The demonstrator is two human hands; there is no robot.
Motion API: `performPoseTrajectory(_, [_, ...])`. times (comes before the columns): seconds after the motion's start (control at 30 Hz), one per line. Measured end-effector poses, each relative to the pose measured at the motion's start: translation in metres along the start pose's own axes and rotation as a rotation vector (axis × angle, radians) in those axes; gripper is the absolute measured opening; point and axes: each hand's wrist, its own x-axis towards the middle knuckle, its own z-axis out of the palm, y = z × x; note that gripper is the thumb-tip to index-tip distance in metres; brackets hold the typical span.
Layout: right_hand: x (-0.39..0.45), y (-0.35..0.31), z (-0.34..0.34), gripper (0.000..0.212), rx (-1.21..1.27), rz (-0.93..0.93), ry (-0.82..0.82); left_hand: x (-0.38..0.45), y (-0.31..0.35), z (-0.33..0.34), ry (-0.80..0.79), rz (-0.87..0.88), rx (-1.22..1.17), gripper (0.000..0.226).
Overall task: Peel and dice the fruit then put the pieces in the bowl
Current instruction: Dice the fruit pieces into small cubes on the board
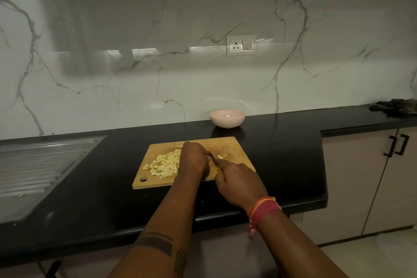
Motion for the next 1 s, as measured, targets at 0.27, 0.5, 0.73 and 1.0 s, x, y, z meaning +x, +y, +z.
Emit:
performPoseTrajectory(0.27, [0.01,0.004,-0.008,0.049,0.029,0.011,-0.101,0.011,0.0,0.001,-0.056,-0.042,0.047,0.011])
performPoseTrajectory(0.5, [-0.004,0.008,-0.008,0.045,0.122,0.086,0.061,0.009,-0.001,0.007,-0.009,-0.034,0.131,0.016])
performPoseTrajectory(0.73, [-0.003,0.014,-0.006,0.045,0.166,0.25,0.178,-0.003,0.0,0.011,-0.009,0.173,0.151,0.038])
performPoseTrajectory(1.0, [-0.002,0.014,-0.004,0.042,0.167,0.245,0.169,-0.001,0.009,0.014,-0.084,0.377,0.325,0.048])
